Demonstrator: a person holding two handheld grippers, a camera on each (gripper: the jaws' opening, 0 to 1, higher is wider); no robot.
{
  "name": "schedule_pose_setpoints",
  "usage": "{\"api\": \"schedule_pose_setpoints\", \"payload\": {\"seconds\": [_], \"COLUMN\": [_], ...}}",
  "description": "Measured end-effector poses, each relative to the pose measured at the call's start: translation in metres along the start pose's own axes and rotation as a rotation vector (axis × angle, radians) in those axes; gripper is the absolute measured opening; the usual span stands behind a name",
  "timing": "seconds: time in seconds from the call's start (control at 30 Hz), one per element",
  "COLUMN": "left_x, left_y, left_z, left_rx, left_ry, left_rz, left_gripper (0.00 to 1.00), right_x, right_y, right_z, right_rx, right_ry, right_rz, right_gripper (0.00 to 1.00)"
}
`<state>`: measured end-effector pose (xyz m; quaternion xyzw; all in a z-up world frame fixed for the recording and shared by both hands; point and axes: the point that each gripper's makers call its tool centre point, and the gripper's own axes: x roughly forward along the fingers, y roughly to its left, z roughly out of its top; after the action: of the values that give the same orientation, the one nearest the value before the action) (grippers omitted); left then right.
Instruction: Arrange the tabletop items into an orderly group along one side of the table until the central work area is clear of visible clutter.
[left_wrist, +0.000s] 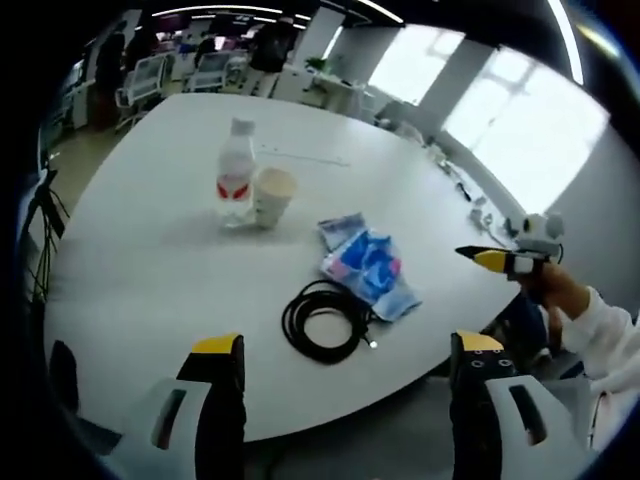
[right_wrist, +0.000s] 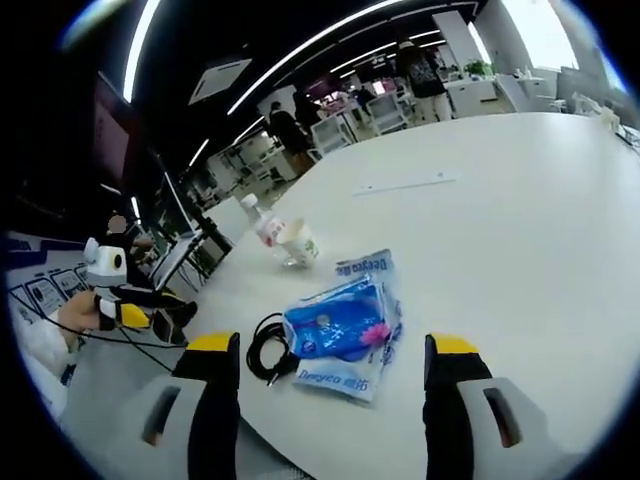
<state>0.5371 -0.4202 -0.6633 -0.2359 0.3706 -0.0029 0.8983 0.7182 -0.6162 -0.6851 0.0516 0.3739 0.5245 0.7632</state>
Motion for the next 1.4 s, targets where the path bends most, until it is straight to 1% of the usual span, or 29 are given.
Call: {"api": "schedule_pose_setpoints", "payload": {"seconds": [0.07, 0.13, 0.2, 0.33, 0.37, 0.53, 0.63, 0.7, 0.77, 0.8, 0.87, 0.9, 0.97, 1.03, 1.1, 1.13, 1.2, 1.27, 1.33, 1.4], "left_x": [0.004, 0.007, 0.010, 0.017, 0.019, 0.025, 0.030, 0.034, 0.037, 0.039, 0.045, 0.049, 0.055, 0.060, 0.064, 0.066, 0.069, 0.071, 0.074, 0.078], "left_y": [-0.007, -0.014, -0.019, -0.034, -0.037, -0.042, -0.044, -0.047, -0.047, -0.046, -0.041, -0.037, -0.035, -0.035, -0.040, -0.042, -0.040, -0.039, -0.040, -0.037], "left_z": [0.004, 0.003, 0.001, -0.005, -0.006, -0.008, -0.009, -0.007, -0.003, -0.002, 0.002, 0.005, 0.008, 0.012, 0.016, 0.016, 0.017, 0.014, 0.015, 0.014], "left_rx": [-0.035, -0.049, -0.050, -0.062, -0.069, -0.062, -0.072, -0.075, -0.049, -0.038, -0.025, -0.022, -0.022, -0.015, 0.018, 0.042, 0.063, 0.061, 0.045, 0.049], "left_ry": [-0.039, -0.051, -0.055, -0.057, -0.056, -0.059, -0.058, -0.050, -0.043, -0.035, -0.022, -0.013, -0.002, 0.006, 0.020, 0.036, 0.051, 0.087, 0.085, 0.090], "left_rz": [0.000, 0.003, 0.008, 0.031, 0.037, 0.074, 0.074, 0.055, 0.047, 0.045, 0.039, 0.028, 0.006, -0.011, -0.040, -0.049, -0.054, -0.063, -0.085, -0.090], "left_gripper": [0.84, 0.85, 0.85, 0.85, 0.85, 0.84, 0.84, 0.83, 0.83, 0.83, 0.83, 0.82, 0.81, 0.81, 0.81, 0.81, 0.81, 0.79, 0.79, 0.79], "right_x": [-0.002, -0.005, -0.007, -0.009, -0.012, -0.016, -0.019, -0.021, -0.025, -0.025, -0.027, -0.028, -0.030, -0.028, -0.023, -0.022, -0.018, -0.015, -0.012, -0.010], "right_y": [-0.005, -0.011, -0.016, -0.025, -0.024, -0.032, -0.037, -0.039, -0.041, -0.046, -0.047, -0.047, -0.044, -0.041, -0.036, -0.033, -0.025, -0.019, -0.015, -0.011], "right_z": [0.000, 0.001, 0.000, -0.008, -0.010, -0.009, -0.006, -0.004, 0.000, 0.001, 0.003, 0.006, 0.013, 0.017, 0.017, 0.017, 0.017, 0.017, 0.018, 0.020], "right_rx": [-0.006, -0.007, -0.011, -0.021, -0.035, -0.103, -0.122, -0.115, -0.139, -0.148, -0.149, -0.149, -0.145, -0.152, -0.165, -0.166, -0.171, -0.181, -0.199, -0.212], "right_ry": [0.000, 0.002, -0.002, 0.031, 0.045, 0.066, 0.056, 0.041, 0.028, 0.030, 0.031, 0.021, -0.009, -0.028, -0.030, -0.030, -0.031, -0.025, -0.030, -0.039], "right_rz": [0.004, 0.015, 0.026, 0.041, 0.046, 0.061, 0.043, 0.035, 0.012, -0.008, -0.024, -0.035, -0.056, -0.069, -0.086, -0.090, -0.095, -0.102, -0.103, -0.110], "right_gripper": [0.73, 0.73, 0.73, 0.73, 0.73, 0.73, 0.72, 0.72, 0.72, 0.72, 0.71, 0.71, 0.71, 0.70, 0.68, 0.68, 0.68, 0.68, 0.68, 0.68]}}
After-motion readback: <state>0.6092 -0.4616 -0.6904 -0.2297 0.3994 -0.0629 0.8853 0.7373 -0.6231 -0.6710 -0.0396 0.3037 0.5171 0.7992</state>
